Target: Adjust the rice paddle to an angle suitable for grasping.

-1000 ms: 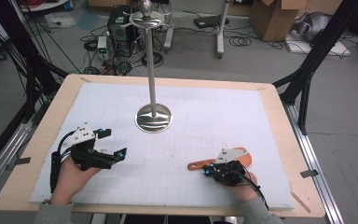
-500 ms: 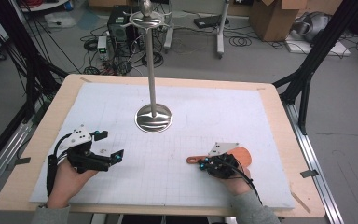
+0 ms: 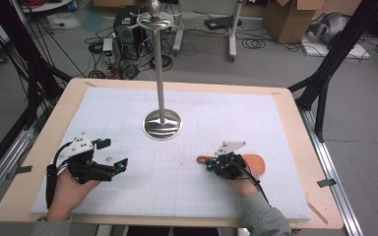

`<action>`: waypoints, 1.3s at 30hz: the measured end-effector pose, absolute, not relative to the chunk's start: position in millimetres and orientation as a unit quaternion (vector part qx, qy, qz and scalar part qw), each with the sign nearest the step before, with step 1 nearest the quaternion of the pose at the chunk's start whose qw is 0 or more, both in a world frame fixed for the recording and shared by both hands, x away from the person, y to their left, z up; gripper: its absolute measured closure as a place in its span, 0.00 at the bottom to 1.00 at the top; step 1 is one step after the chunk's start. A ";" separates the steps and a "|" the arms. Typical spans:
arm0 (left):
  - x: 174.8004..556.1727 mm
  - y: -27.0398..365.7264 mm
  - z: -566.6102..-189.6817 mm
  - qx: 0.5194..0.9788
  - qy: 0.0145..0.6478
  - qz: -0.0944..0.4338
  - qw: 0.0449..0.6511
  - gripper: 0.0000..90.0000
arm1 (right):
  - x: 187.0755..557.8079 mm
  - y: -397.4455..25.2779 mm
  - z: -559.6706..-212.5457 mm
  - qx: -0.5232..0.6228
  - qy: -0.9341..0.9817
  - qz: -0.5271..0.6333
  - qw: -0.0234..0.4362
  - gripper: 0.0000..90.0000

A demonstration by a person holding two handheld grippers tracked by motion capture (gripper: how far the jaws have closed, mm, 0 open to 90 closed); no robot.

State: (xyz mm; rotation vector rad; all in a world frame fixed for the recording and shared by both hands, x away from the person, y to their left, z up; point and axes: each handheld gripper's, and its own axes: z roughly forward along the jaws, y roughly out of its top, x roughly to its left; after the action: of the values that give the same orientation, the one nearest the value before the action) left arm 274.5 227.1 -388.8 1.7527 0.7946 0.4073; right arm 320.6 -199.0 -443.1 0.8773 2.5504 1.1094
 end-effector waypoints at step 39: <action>258.9 243.8 -390.2 0.734 0.350 0.184 0.552 0.03 | 394.4 -206.7 -441.4 0.371 0.844 0.367 0.126 1.00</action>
State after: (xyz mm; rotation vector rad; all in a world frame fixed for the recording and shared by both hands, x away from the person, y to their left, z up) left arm 258.9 243.8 -390.2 1.7373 0.8282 0.4346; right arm 394.4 -206.7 -441.4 1.0801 2.4573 1.0684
